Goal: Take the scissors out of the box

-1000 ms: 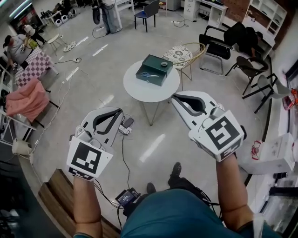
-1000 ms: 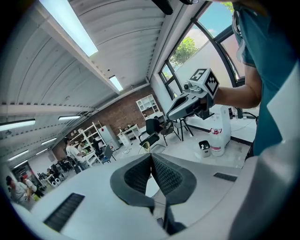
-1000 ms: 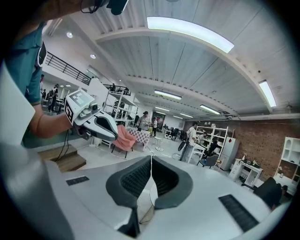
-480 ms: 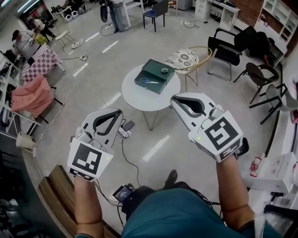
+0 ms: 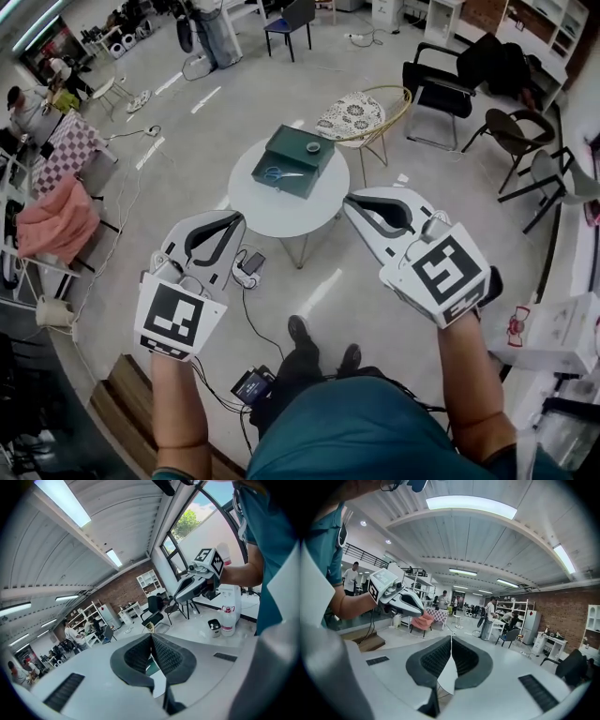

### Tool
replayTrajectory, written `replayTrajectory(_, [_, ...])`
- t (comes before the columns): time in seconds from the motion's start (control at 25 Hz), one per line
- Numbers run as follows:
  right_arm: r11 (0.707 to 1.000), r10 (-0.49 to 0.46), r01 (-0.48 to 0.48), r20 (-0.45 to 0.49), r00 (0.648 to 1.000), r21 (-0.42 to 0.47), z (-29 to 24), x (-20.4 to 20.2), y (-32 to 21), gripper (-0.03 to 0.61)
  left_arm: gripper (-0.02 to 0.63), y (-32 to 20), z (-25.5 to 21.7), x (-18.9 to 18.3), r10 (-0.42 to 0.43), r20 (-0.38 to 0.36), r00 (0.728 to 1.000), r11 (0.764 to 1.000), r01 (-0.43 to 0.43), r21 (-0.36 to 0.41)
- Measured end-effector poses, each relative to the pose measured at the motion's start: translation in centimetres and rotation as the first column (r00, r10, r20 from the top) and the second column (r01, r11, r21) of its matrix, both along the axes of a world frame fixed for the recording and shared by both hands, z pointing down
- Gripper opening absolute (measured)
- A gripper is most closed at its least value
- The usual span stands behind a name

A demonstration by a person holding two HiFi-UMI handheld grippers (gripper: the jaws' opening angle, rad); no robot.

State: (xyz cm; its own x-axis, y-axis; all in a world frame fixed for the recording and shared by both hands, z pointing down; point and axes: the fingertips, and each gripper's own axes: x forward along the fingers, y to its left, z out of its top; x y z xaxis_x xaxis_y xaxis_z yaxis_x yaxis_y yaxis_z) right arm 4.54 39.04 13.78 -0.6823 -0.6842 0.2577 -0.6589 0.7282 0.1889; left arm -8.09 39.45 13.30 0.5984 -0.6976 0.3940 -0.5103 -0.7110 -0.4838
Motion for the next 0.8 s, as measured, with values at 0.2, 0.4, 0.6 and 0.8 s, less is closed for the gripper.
replayTrajectory(0.2, [0.998,0.068,-0.068,-0.021,0.997,-0.001,0.6,0.5,-3.7,0.038,0.018,-5.4,0.6,0.6,0.077,-0.018,0.997,0.997,-0.077,-0.002])
replayTrajectory(0.4, [0.987,0.158,-0.159,-0.031,0.987,-0.028,0.7,-0.8,-8.1,0.038,0.018,-11.3,0.8,-0.6,0.146,-0.025,0.989,0.989,-0.146,0.0])
replayTrajectory(0.6, [0.975,0.218,-0.219,-0.04,0.975,-0.025,1.1,-2.2,-12.7,0.038,0.018,-16.6,1.4,-2.1,0.199,-0.032,0.979,0.98,-0.199,-0.013])
replayTrajectory(0.8, [0.965,0.26,-0.261,-0.041,0.965,-0.029,1.5,-4.3,-16.8,0.037,0.018,-21.2,2.2,-4.2,0.242,-0.036,0.97,0.97,-0.243,-0.025])
